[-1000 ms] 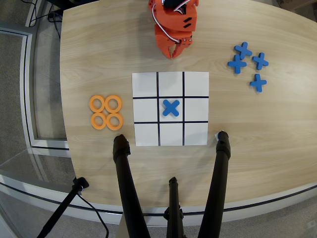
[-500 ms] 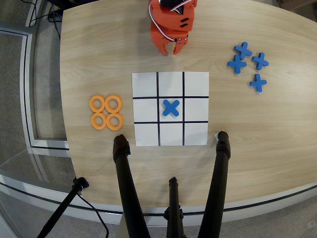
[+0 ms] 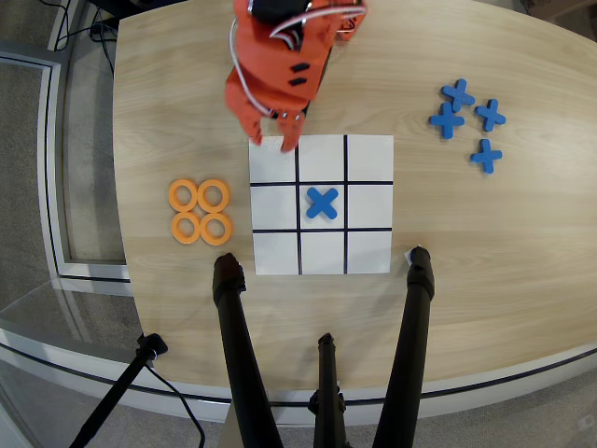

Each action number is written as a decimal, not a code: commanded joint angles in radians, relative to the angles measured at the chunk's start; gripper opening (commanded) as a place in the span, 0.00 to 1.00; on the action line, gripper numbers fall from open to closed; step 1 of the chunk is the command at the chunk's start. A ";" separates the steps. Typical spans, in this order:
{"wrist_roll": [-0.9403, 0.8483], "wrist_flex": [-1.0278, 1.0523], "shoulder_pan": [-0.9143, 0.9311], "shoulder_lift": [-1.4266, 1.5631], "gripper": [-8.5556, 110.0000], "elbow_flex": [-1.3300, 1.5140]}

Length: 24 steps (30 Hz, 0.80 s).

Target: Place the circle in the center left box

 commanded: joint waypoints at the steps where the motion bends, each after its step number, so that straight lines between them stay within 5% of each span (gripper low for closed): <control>1: 0.006 -0.077 0.049 -0.132 0.17 -0.109; 24: 0.015 -0.353 0.186 -0.801 0.17 -0.459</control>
